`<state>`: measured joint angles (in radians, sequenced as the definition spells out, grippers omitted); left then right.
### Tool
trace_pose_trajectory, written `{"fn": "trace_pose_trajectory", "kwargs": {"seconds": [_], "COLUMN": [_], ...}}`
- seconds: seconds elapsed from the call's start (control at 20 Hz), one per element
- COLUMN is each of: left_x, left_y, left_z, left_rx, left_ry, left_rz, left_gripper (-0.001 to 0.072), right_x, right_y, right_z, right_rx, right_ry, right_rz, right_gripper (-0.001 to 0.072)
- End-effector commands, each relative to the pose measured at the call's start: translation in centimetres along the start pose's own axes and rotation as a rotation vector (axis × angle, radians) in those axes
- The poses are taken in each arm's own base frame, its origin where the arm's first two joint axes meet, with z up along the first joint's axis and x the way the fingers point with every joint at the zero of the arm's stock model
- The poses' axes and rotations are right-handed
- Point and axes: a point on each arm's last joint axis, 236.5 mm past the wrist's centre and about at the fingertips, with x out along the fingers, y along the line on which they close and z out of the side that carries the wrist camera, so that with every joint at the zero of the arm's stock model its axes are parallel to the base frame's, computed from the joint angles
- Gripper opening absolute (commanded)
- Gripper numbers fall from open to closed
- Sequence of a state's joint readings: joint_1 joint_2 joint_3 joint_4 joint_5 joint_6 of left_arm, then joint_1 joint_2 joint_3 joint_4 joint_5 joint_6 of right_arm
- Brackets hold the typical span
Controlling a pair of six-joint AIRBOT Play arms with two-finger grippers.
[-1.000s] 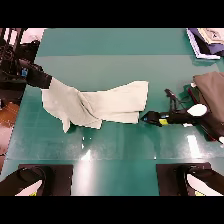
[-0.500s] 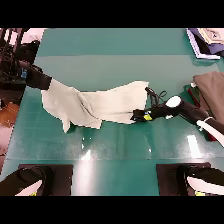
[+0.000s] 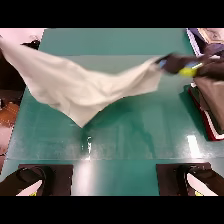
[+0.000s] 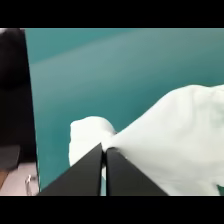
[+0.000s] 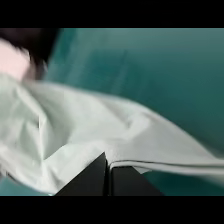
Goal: Fold the shirts.
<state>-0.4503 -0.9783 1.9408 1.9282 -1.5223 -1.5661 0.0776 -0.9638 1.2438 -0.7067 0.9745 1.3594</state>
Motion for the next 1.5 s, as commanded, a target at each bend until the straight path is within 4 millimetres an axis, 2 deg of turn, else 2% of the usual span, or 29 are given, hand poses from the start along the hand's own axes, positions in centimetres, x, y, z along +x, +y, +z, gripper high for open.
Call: {"fn": "trace_pose_trajectory", "kwargs": {"seconds": [0.0, 0.15, 0.25, 0.35, 0.45, 0.5, 0.55, 0.6, 0.7, 0.8, 0.9, 1.0, 1.1, 1.2, 1.35, 1.4, 1.45], "left_x": [-8.4, -14.1, -17.2, -18.2, -16.9, -15.6, -13.1, -10.3, -4.0, 3.1, 10.0, 16.1, 21.4, 25.4, 28.6, 29.1, 29.3], "left_y": [2.8, 3.4, 2.9, 2.0, 1.3, 1.2, 0.9, 0.5, -1.1, -3.4, -5.6, -7.7, -8.6, -8.5, -6.5, -5.2, -4.0], "left_z": [3.9, 5.0, 5.4, 5.4, 5.3, 4.9, 4.3, 3.5, 1.7, -0.5, -3.3, -6.8, -10.3, -12.7, -14.0, -13.9, -13.9], "left_rx": [-0.084, -0.127, -0.161, -0.161, -0.149, -0.138, -0.118, -0.099, -0.005, 0.081, 0.138, 0.167, 0.124, 0.032, -0.123, -0.144, -0.161], "left_ry": [-0.238, -0.409, -0.497, -0.518, -0.487, -0.455, -0.390, -0.319, -0.158, 0.011, 0.175, 0.332, 0.461, 0.530, 0.548, 0.533, 0.525], "left_rz": [-0.010, -0.069, -0.140, -0.191, -0.200, -0.184, -0.159, -0.134, -0.103, -0.096, -0.086, -0.104, -0.146, -0.187, -0.194, -0.174, -0.156], "left_gripper": [0.0023, 0.0022, 0.0022, 0.0022, 0.0022, 0.0022, 0.0022, 0.0022, 0.0022, 0.0022, 0.0022, 0.0022, 0.0022, 0.0023, 0.0024, 0.0075, 0.0339], "right_x": [-12.1, -19.3, -22.4, -24.3, -25.2, -25.2, -24.7, -24.0, -21.3, -17.7, -13.6, -9.6, -5.7, -2.5, 0.3, 0.9, 1.3], "right_y": [6.3, 8.1, 8.2, 6.8, 4.8, 3.8, 2.7, 1.4, -1.8, -5.6, -10.6, -14.4, -17.0, -19.6, -22.7, -23.3, -23.6], "right_z": [7.8, 9.4, 9.2, 8.6, 8.1, 8.2, 8.0, 7.4, 5.0, 1.7, -2.0, -5.2, -7.3, -7.7, -6.6, -5.8, -4.9], "right_rx": [-0.164, -0.234, -0.245, -0.204, -0.113, -0.074, -0.034, 0.013, 0.135, 0.234, 0.270, 0.257, 0.247, 0.261, 0.267, 0.260, 0.251], "right_ry": [-0.289, -0.425, -0.456, -0.433, -0.396, -0.378, -0.343, -0.283, -0.098, 0.108, 0.294, 0.428, 0.491, 0.477, 0.419, 0.397, 0.379], "right_rz": [-0.039, -0.167, -0.282, -0.411, -0.489, -0.493, -0.483, -0.466, -0.403, -0.373, -0.446, -0.510, -0.514, -0.515, -0.530, -0.535, -0.535], "right_gripper": [0.0013, 0.0013, 0.0013, 0.0013, 0.0013, 0.0013, 0.0013, 0.0012, 0.0013, 0.0013, 0.0013, 0.0013, 0.0014, 0.0015, 0.0016, 0.0017, 0.0072]}}
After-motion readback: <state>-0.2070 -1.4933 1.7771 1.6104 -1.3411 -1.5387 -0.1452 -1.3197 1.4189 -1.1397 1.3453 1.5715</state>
